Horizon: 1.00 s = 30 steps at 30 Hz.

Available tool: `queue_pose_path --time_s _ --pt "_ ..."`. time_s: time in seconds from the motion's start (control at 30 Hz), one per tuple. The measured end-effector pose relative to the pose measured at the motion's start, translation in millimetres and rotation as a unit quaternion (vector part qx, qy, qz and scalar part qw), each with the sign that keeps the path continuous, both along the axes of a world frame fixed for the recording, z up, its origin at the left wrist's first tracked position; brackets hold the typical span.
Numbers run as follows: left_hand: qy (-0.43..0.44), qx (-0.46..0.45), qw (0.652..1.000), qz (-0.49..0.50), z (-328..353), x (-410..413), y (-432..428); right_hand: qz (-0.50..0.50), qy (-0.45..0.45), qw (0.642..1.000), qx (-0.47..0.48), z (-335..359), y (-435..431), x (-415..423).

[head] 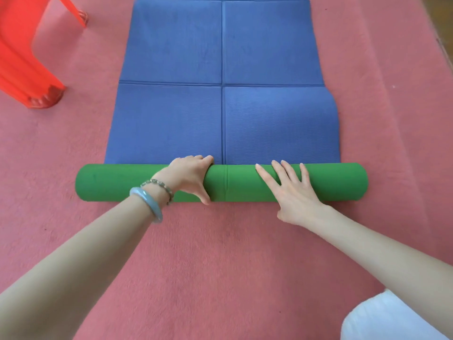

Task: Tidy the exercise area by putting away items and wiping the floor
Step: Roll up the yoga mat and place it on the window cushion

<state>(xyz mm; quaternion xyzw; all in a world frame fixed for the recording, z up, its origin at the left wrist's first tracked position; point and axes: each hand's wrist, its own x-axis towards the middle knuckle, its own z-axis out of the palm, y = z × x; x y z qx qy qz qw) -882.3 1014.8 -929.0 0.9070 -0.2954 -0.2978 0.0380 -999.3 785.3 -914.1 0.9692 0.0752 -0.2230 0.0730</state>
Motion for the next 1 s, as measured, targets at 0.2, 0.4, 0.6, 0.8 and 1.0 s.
queue_pose_path --time_s 0.2,0.4,0.6,0.8,1.0 --pt "-0.021 -0.012 1.0 -0.016 4 4 2 0.003 -0.044 0.998 -0.035 -18 -5 16" --pt "-0.235 -0.114 0.965 0.039 -8 -41 14 0.018 0.032 0.999 0.001 -7 -14 47" --pt "-0.295 -0.027 0.955 0.021 -25 -27 1 0.005 0.128 0.99 0.062 4 -22 83" --pt "-0.182 0.036 0.983 -0.002 -8 17 -10 0.03 0.085 0.993 0.076 6 -26 95" --pt "-0.038 0.055 0.998 0.018 6 64 -20 0.045 -0.086 0.995 0.03 -16 -18 92"
